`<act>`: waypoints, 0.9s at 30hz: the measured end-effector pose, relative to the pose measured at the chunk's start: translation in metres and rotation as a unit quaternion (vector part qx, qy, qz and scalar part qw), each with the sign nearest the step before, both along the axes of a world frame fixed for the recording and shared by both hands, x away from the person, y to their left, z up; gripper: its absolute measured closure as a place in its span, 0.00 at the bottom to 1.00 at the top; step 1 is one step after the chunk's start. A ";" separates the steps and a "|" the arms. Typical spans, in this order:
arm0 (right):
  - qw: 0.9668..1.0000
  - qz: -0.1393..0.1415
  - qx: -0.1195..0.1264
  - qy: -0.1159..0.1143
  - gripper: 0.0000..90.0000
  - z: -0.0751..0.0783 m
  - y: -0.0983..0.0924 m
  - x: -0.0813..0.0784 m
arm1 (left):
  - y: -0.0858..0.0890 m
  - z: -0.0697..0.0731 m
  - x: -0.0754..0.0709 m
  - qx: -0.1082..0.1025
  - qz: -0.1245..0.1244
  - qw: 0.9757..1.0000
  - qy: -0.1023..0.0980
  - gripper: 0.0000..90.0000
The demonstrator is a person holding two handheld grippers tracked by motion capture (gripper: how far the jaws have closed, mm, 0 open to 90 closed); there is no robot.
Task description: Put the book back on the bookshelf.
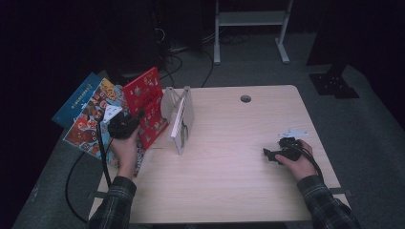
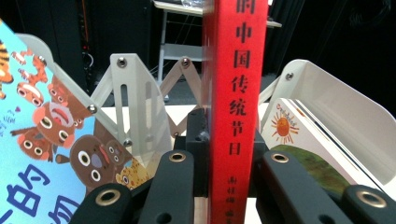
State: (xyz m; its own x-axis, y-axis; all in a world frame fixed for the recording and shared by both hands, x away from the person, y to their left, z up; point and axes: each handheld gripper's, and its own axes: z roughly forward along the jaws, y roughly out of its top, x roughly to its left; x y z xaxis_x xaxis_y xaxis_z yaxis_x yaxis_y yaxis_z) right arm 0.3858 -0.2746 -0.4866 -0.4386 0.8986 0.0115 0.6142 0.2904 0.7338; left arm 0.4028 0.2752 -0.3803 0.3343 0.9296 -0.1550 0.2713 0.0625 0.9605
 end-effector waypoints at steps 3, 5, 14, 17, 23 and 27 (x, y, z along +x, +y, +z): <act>1.000 0.000 0.000 0.000 0.13 0.000 0.000 0.000 | 0.004 -0.003 0.000 -0.007 0.002 1.000 0.005 0.88; 1.000 0.000 0.000 0.000 0.13 0.000 0.000 0.000 | 0.006 -0.004 0.000 -0.009 0.000 1.000 0.010 0.88; 1.000 -0.002 0.000 0.000 0.13 0.000 0.000 0.000 | -0.003 -0.011 0.004 0.016 -0.004 1.000 0.022 0.88; 1.000 -0.002 0.000 0.000 0.13 0.000 0.000 0.000 | -0.003 -0.013 0.006 0.019 -0.007 0.999 0.031 0.88; 1.000 -0.003 0.000 0.000 0.13 0.000 0.000 0.000 | -0.002 -0.017 0.007 0.019 -0.008 0.998 0.052 0.88; 1.000 -0.003 0.000 0.000 0.13 0.000 0.000 0.000 | 0.002 -0.015 0.004 0.014 -0.007 0.998 0.055 0.86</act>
State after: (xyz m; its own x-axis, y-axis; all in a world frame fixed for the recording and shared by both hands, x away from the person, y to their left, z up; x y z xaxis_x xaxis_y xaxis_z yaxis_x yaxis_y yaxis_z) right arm 0.3853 -0.2741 -0.4866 -0.4330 0.9013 0.0124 0.6163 0.2860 0.7337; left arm 0.4071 0.2767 -0.3949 0.3293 0.9294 -0.1667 0.3768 0.0325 0.9257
